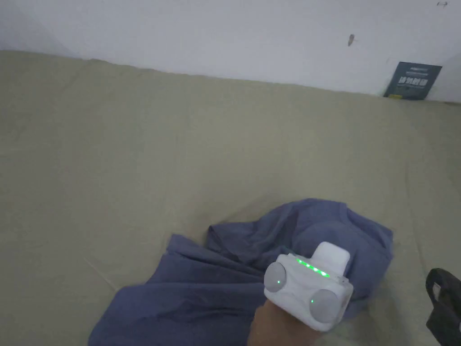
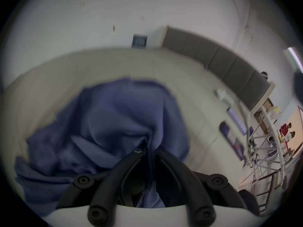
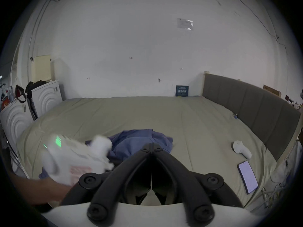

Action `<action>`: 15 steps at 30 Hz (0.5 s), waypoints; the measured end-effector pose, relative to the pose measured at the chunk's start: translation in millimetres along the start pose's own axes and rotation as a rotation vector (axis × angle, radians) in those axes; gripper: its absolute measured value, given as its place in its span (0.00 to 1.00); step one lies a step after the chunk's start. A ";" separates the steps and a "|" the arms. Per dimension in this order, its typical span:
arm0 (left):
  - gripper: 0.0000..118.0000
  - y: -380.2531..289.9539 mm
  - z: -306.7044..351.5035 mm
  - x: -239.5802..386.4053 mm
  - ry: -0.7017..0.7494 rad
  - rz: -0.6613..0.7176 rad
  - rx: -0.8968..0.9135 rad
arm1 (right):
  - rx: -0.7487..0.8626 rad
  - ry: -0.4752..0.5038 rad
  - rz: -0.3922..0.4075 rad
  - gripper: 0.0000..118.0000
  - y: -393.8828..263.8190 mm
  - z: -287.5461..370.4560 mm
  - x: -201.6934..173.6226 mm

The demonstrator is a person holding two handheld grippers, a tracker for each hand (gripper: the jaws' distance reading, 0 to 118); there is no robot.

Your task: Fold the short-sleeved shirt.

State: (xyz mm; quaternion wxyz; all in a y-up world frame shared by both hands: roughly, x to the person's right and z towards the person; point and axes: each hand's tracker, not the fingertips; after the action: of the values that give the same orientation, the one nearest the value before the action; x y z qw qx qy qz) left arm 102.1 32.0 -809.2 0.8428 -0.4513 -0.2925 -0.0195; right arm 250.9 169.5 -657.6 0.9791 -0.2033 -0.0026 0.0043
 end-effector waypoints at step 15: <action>0.95 -84.3 161.2 -60.0 0.066 0.025 0.208 | 0.029 0.096 -0.038 0.00 -14.8 19.2 -14.4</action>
State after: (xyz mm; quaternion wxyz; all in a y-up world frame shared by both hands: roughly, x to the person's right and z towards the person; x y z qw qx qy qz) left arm -49.3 92.8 -708.7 0.8945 -0.3643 -0.2591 0.0066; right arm 236.5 163.4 -634.2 0.9808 -0.1892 0.0407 -0.0240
